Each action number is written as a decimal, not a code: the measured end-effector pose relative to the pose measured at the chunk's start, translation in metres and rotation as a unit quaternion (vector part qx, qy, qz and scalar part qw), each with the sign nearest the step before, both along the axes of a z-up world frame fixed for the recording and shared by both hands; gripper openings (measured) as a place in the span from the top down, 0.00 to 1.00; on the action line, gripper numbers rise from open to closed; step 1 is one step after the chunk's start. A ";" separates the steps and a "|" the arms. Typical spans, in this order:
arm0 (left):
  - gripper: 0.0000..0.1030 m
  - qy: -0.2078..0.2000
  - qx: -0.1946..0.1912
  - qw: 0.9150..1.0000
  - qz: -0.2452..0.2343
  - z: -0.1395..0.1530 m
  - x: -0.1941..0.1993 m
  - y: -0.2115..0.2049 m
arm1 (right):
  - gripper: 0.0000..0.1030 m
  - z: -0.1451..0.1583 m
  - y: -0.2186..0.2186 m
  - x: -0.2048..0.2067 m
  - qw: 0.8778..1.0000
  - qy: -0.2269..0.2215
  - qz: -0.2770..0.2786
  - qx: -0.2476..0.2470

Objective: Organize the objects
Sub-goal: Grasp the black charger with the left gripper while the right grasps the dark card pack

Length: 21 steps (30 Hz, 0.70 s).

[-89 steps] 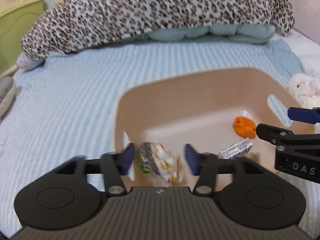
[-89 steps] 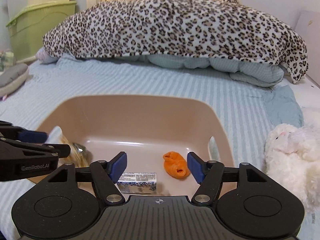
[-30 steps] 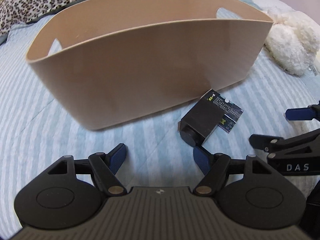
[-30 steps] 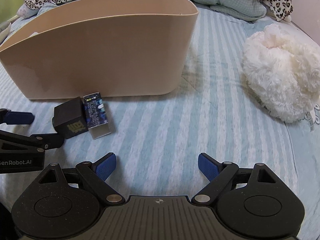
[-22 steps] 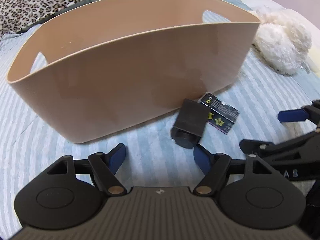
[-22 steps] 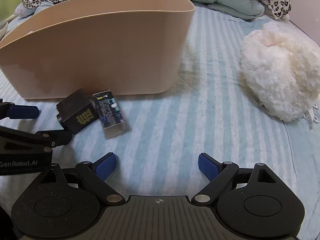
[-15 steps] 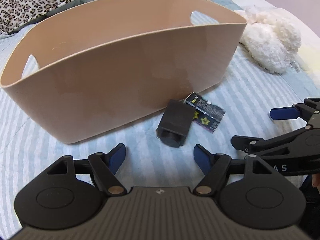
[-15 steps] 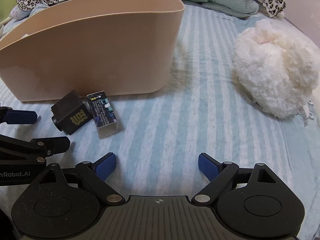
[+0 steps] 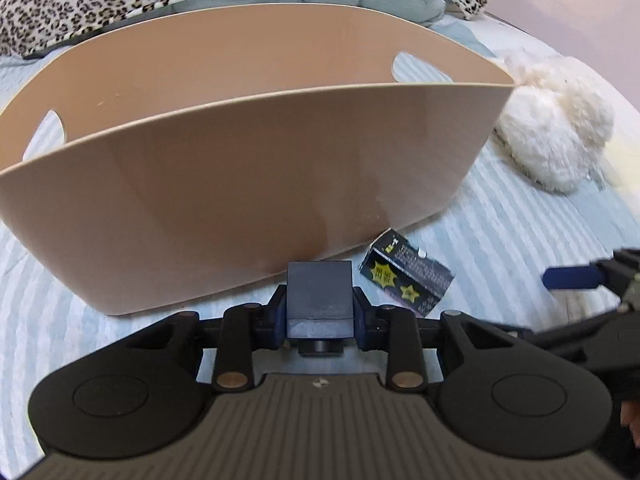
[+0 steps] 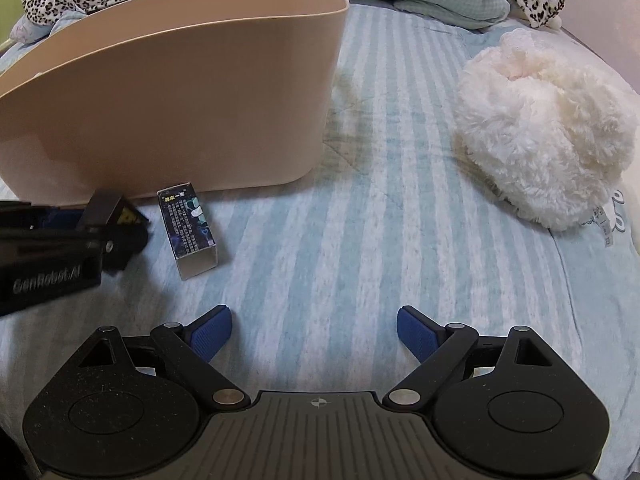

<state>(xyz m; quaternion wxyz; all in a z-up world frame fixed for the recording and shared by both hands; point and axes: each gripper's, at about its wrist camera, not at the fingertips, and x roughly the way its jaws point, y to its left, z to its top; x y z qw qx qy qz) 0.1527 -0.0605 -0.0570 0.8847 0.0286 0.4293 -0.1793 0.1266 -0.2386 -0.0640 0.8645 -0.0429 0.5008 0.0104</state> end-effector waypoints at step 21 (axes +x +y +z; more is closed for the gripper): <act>0.68 0.034 0.050 0.997 0.057 0.007 -0.014 0.047 | 0.22 -0.008 0.049 0.030 0.994 -0.038 0.100 0.018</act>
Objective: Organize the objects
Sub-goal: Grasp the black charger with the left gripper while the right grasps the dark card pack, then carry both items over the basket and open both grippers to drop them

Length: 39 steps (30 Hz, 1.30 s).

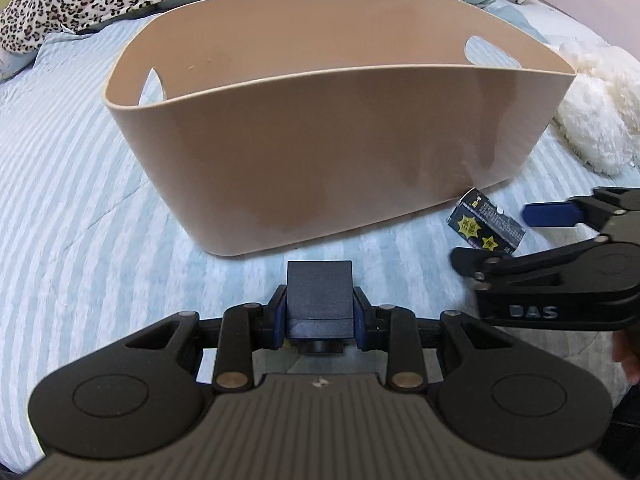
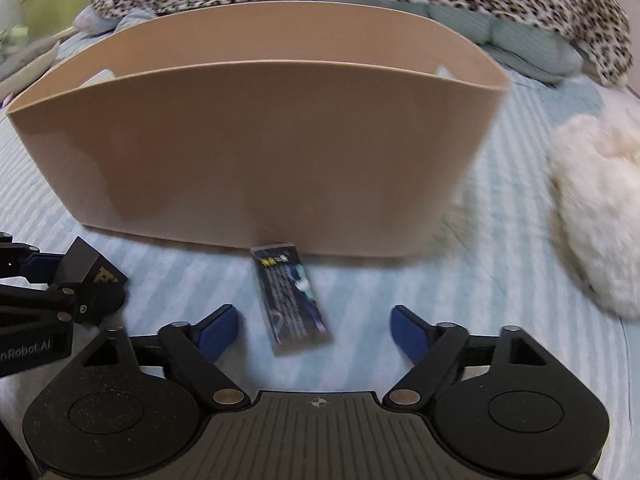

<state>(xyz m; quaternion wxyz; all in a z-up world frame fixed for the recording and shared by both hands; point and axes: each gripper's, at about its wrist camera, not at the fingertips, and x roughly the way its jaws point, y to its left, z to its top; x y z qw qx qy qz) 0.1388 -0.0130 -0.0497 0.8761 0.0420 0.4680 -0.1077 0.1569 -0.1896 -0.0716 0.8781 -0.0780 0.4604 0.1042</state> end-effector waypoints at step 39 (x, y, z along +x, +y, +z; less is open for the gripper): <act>0.68 -0.180 -0.001 0.983 -0.028 0.125 -0.028 -0.001 | 0.80 0.152 -0.039 -0.042 0.981 -0.151 -0.029 0.115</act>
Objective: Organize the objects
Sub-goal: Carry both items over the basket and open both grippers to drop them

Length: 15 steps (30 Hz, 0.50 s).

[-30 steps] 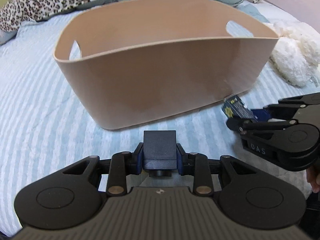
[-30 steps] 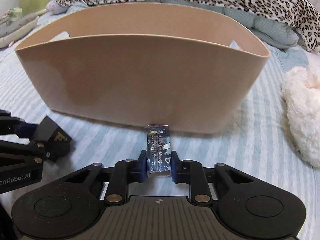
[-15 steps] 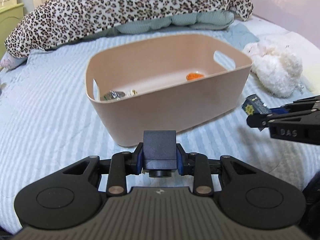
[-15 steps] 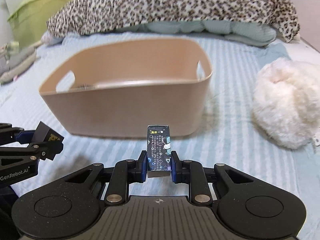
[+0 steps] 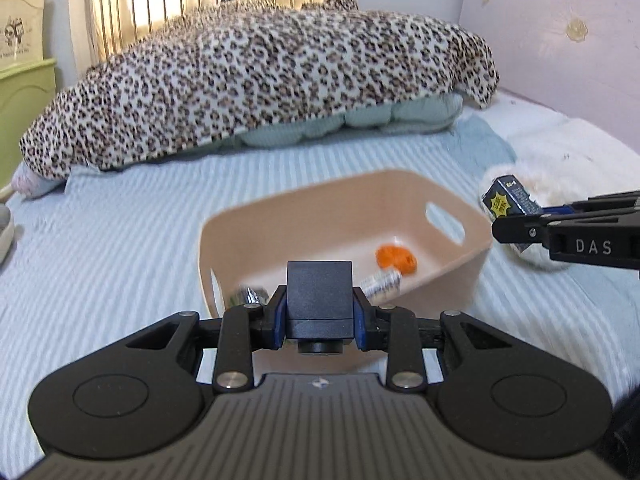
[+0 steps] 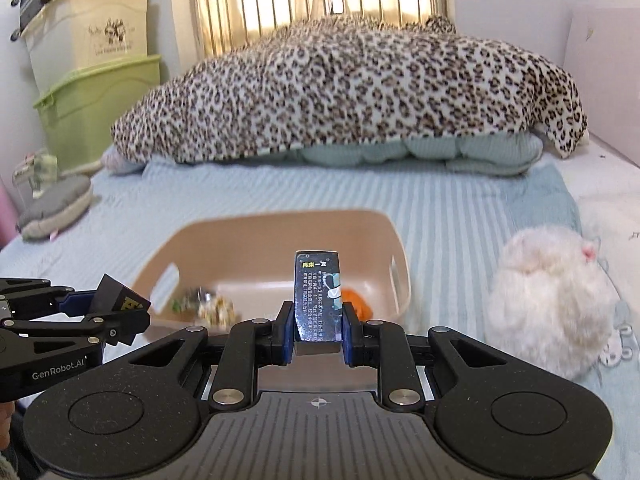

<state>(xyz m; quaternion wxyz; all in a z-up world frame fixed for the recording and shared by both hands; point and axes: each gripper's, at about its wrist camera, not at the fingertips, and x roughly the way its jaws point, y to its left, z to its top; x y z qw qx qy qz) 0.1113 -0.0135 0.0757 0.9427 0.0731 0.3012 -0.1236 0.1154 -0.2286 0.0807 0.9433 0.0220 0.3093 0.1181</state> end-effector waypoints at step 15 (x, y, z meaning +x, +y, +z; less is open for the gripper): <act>0.68 0.016 0.024 0.998 0.050 -0.017 0.102 -0.017 | 0.80 -0.017 0.018 0.080 1.000 0.011 -0.003 -0.002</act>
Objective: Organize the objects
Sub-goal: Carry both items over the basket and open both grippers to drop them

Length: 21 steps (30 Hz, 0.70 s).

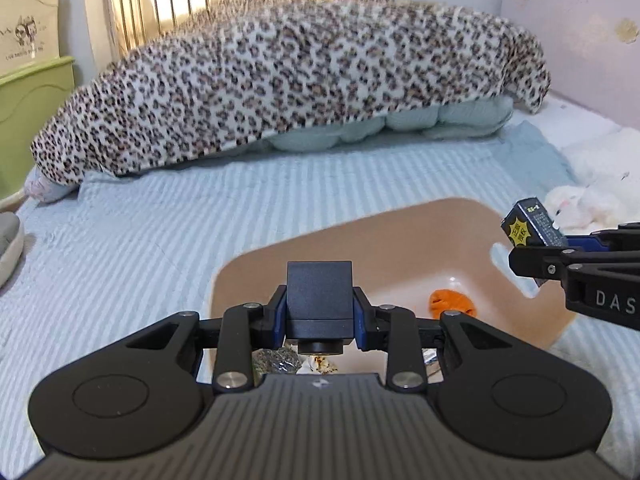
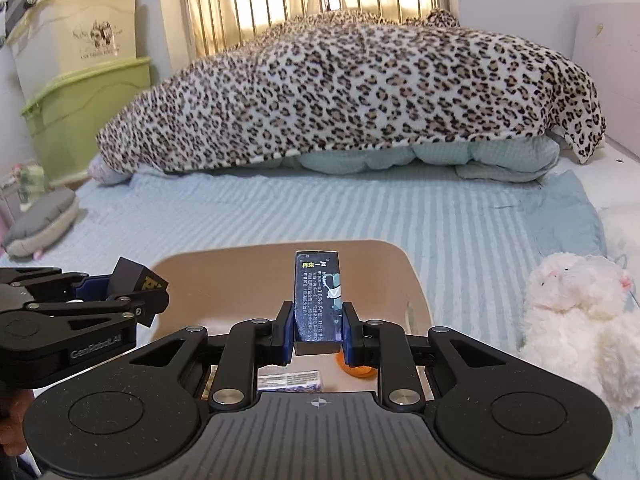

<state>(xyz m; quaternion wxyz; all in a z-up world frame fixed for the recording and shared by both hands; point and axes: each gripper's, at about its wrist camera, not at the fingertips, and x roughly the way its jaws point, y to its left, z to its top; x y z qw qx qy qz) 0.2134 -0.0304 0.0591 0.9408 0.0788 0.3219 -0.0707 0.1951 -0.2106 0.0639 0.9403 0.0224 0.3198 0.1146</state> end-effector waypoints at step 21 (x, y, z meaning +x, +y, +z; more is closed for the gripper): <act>0.30 0.098 -0.025 0.993 0.053 -0.043 0.019 0.008 | 0.30 -0.038 0.024 0.022 0.997 0.047 -0.004 -0.068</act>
